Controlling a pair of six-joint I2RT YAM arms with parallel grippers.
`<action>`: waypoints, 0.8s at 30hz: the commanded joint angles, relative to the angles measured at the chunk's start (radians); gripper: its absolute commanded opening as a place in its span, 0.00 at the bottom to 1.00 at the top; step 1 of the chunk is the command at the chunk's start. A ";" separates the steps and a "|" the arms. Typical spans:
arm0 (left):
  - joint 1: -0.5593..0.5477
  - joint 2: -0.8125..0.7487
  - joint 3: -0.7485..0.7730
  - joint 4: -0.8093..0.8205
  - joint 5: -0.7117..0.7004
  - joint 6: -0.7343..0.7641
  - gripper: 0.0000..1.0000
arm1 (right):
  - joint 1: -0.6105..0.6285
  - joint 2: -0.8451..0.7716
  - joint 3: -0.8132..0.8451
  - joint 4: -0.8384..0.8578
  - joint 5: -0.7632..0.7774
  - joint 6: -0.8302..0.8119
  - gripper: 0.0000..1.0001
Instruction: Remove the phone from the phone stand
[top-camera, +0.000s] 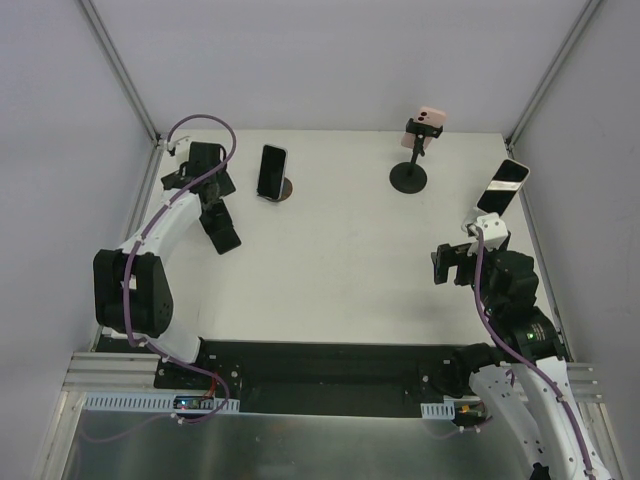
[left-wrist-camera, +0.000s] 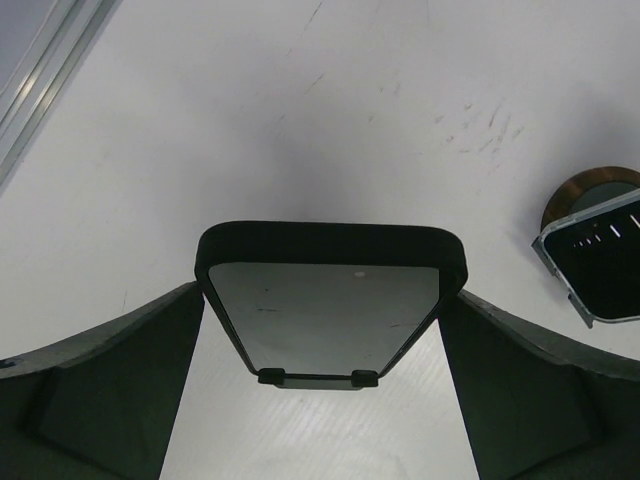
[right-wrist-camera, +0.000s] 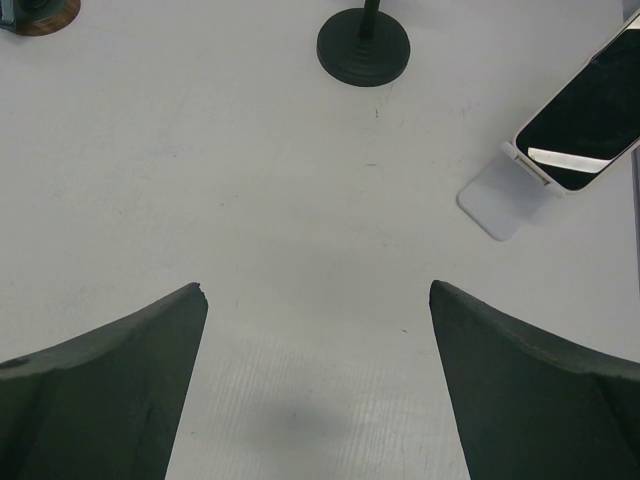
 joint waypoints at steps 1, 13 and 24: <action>0.021 -0.063 -0.053 0.060 0.038 0.015 0.98 | 0.004 0.005 0.022 0.055 -0.012 -0.009 0.96; 0.035 -0.089 -0.105 0.123 0.121 0.041 0.82 | 0.006 -0.004 0.014 0.062 -0.018 -0.007 0.96; 0.035 -0.136 -0.111 0.123 0.150 0.067 0.35 | 0.006 -0.009 0.013 0.064 -0.031 -0.003 0.96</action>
